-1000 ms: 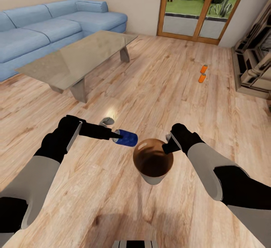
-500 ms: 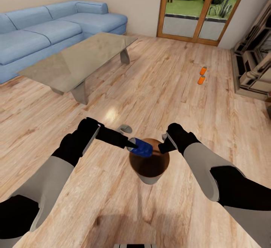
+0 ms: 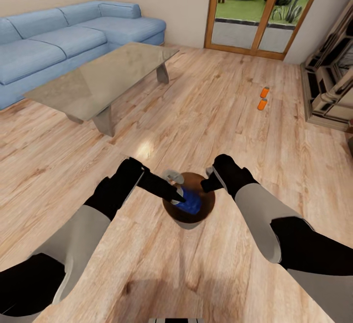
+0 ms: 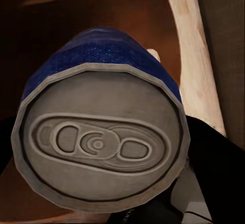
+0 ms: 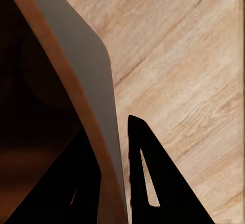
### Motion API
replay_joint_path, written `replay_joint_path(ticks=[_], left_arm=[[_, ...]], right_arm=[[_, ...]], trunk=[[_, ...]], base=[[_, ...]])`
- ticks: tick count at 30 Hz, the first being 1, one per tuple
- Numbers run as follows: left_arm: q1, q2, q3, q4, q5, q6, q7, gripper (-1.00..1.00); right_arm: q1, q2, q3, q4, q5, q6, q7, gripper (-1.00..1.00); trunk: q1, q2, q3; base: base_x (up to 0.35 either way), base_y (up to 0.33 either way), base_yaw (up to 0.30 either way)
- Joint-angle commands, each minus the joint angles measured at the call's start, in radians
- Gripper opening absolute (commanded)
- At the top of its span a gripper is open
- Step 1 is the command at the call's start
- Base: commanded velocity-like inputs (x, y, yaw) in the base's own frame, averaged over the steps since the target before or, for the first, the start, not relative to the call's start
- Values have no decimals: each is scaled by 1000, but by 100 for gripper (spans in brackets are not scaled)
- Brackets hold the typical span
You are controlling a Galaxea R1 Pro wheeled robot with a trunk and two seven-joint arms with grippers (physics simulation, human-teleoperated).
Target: Put the three can of soda from the living room inside the tash can in the kitchen.
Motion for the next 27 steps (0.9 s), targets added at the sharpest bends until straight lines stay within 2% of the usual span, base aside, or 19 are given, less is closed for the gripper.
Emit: replay_joint_path(ticks=[1,3,6,18,27], left_arm=[[1,-12,0,6,-19,0,7,-100],[3,-27,0,16,-40,0,22,-100],[4,-43,0,40,-56,0,92,-100],[5,-75,-2,90,-58,0,277,-100],[5,-81,-5,105,-58,0,323,-100]], right_arm=[[0,4,-2,-2,-25,3,4,-100],[-1,12,-2,-3,-25,3,4,-100],[-2,26,-1,-4,-25,3,4,-100],[-2,37,-1,-4,-25,3,4,-100],[-2,37,-1,-4,-25,3,4,-100]], trunk=[[0,0,0],[0,0,0],[0,0,0],[0,0,0],[0,0,0]], base=[[0,0,0],[0,0,0],[0,0,0],[0,0,0],[0,0,0]])
